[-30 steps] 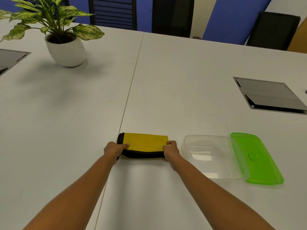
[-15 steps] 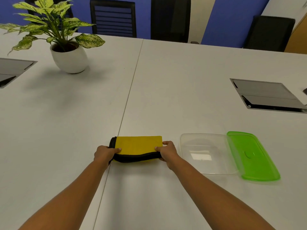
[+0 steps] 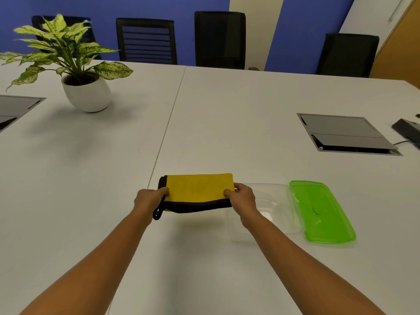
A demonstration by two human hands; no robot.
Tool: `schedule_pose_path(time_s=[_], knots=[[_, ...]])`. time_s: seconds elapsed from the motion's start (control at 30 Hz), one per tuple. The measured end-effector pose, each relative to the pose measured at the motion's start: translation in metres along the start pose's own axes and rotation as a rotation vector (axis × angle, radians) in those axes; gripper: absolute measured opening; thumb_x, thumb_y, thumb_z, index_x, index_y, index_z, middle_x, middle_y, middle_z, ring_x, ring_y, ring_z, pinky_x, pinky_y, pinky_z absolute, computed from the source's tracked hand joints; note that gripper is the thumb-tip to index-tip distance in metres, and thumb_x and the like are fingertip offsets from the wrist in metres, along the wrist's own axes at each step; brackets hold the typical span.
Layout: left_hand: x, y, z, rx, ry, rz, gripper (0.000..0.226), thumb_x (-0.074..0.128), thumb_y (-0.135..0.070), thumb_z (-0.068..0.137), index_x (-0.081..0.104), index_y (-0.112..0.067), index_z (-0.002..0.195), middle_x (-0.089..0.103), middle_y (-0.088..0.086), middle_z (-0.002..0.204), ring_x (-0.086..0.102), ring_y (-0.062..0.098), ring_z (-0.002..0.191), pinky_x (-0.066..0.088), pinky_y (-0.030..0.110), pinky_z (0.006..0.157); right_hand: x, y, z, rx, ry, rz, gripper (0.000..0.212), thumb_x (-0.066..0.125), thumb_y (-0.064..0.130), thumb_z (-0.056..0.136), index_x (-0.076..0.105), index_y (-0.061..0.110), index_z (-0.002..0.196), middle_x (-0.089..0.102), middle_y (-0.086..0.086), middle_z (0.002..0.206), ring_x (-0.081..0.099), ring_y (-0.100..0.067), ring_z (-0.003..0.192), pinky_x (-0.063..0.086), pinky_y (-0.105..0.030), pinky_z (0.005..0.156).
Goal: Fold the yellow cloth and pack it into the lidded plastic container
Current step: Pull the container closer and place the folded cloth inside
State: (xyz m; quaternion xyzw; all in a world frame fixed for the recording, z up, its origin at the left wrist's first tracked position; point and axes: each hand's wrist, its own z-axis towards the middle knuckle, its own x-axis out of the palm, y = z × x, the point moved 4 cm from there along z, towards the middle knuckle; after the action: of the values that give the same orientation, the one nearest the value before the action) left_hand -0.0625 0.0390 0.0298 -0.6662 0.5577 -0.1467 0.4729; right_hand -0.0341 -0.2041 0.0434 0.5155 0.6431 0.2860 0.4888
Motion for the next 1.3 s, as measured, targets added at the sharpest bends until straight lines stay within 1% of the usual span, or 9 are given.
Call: schedule_pose_path(time_s=[0.1,0.27,0.37,0.53,0.63,0.8,1.03,1.1,1.3], knots=[[0.026,-0.011,-0.017,0.041,0.043,0.002,0.027,0.065,-0.017,0.080,0.047,-0.011,0.060,0.049,0.006,0.068,0.046,0.019,0.064,0.044,0.034,0.068,-0.031,-0.004,-0.001,-0.037,-0.054,-0.030,0.030,0.056,0.012,0.086,0.058,0.008,0.116,0.057,-0.006,0.093,0.051,-0.019,0.080,0.040,-0.028,0.070],[0.077,-0.024,-0.044,0.089,0.134,0.015,0.023,0.065,-0.015,0.081,0.052,-0.012,0.063,0.052,0.007,0.071,0.052,0.024,0.071,0.047,0.039,0.078,-0.085,-0.018,0.003,-0.047,-0.157,-0.056,0.021,0.056,0.010,0.083,0.063,0.007,0.103,0.062,-0.011,0.088,0.052,-0.023,0.076,0.038,-0.028,0.065],[0.105,-0.024,-0.058,0.107,0.196,0.000,0.013,0.066,-0.016,0.081,0.059,-0.005,0.083,0.058,0.013,0.086,0.056,0.031,0.084,0.050,0.040,0.081,-0.112,-0.030,0.008,-0.033,-0.218,-0.070,0.018,0.056,0.008,0.083,0.065,0.004,0.098,0.062,-0.015,0.085,0.050,-0.025,0.073,0.036,-0.028,0.065],[0.143,-0.016,-0.073,0.108,0.254,0.033,0.034,0.067,-0.017,0.082,0.061,0.002,0.109,0.062,0.017,0.099,0.058,0.030,0.088,0.051,0.041,0.084,-0.144,-0.052,0.012,0.006,-0.261,-0.122,0.017,0.056,0.005,0.082,0.066,0.002,0.095,0.057,-0.012,0.075,0.049,-0.026,0.071,0.034,-0.028,0.064],[0.152,-0.012,-0.076,0.115,0.255,0.077,0.036,0.067,-0.018,0.082,0.061,0.002,0.110,0.064,0.020,0.104,0.059,0.030,0.090,0.051,0.044,0.089,-0.150,-0.062,0.013,0.016,-0.244,-0.142,0.019,0.056,0.005,0.083,0.065,0.003,0.099,0.063,-0.017,0.081,0.052,-0.026,0.072,0.037,-0.029,0.065],[0.155,-0.013,-0.074,0.148,0.218,0.137,0.032,0.068,-0.019,0.081,0.063,0.003,0.104,0.061,0.013,0.087,0.058,0.029,0.084,0.051,0.042,0.086,-0.153,-0.066,0.016,0.006,-0.228,-0.154,0.024,0.058,0.005,0.083,0.065,0.004,0.106,0.068,-0.021,0.098,0.059,-0.032,0.085,0.040,-0.031,0.071],[0.146,-0.014,-0.066,0.168,0.194,0.242,0.018,0.069,-0.021,0.081,0.062,-0.005,0.085,0.054,0.003,0.064,0.052,0.016,0.059,0.046,0.029,0.061,-0.144,-0.066,0.014,0.003,-0.193,-0.159,0.027,0.059,0.008,0.084,0.063,0.004,0.110,0.068,-0.019,0.104,0.061,-0.035,0.095,0.048,-0.040,0.083],[0.136,-0.013,-0.061,0.166,0.173,0.271,0.019,0.069,-0.021,0.081,0.061,-0.005,0.084,0.055,0.005,0.065,0.052,0.017,0.058,0.044,0.027,0.058,-0.137,-0.064,0.012,-0.003,-0.164,-0.161,0.029,0.061,0.009,0.083,0.062,0.005,0.112,0.068,-0.018,0.107,0.061,-0.033,0.098,0.048,-0.040,0.086],[0.113,-0.013,-0.054,0.203,0.081,0.370,0.036,0.070,-0.021,0.080,0.063,0.003,0.106,0.066,0.019,0.094,0.061,0.031,0.084,0.048,0.035,0.073,-0.111,-0.057,0.011,-0.045,-0.098,-0.265,0.033,0.063,0.011,0.084,0.059,0.004,0.116,0.066,-0.018,0.114,0.061,-0.033,0.103,0.050,-0.039,0.089]])
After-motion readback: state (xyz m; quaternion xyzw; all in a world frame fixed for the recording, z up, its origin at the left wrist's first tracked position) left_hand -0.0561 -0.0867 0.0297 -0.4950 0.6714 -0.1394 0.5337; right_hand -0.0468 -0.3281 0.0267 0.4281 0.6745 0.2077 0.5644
